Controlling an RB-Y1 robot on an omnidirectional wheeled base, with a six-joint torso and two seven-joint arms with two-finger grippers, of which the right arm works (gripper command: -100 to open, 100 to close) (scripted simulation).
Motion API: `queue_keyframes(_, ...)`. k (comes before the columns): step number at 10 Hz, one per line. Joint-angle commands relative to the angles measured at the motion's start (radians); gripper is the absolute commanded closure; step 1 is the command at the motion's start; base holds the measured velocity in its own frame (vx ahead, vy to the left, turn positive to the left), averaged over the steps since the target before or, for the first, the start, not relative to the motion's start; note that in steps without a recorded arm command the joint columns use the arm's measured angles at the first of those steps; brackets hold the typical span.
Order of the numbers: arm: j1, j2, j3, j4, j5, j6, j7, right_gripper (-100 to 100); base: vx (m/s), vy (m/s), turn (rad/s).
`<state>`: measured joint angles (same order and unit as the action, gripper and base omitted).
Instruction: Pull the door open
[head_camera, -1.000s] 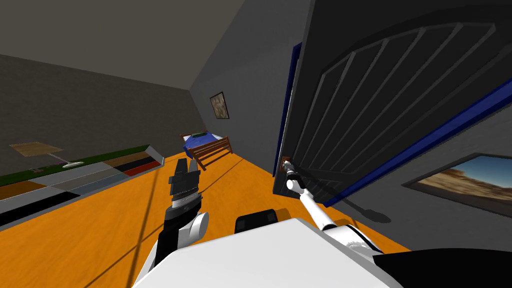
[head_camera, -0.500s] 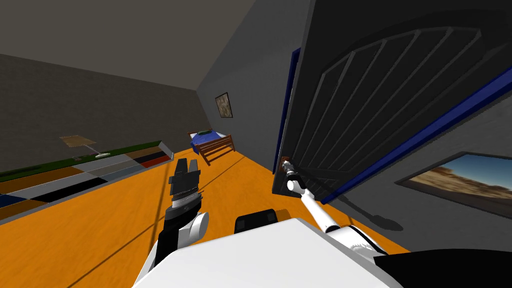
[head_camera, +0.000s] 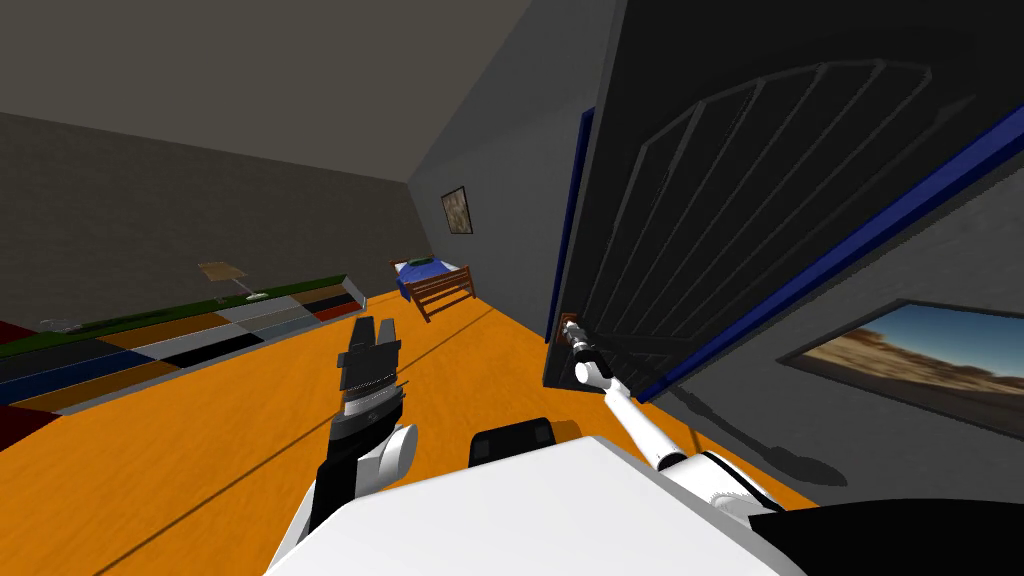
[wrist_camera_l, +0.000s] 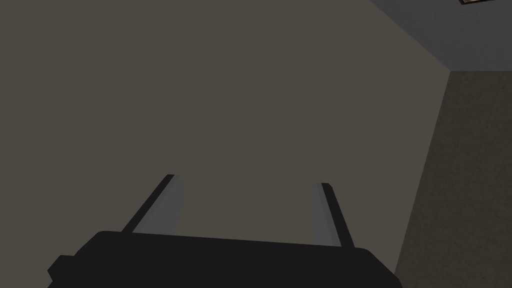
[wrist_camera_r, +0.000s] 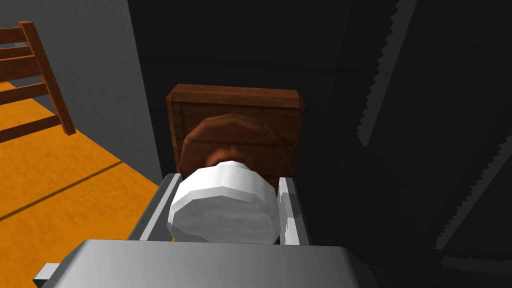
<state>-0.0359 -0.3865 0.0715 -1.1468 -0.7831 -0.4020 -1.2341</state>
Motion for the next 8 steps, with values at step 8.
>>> queue_keyframes(8,0.032,-0.059,0.077,-0.039,0.007,-0.018,-0.067,100,-0.173,-0.042,0.09)
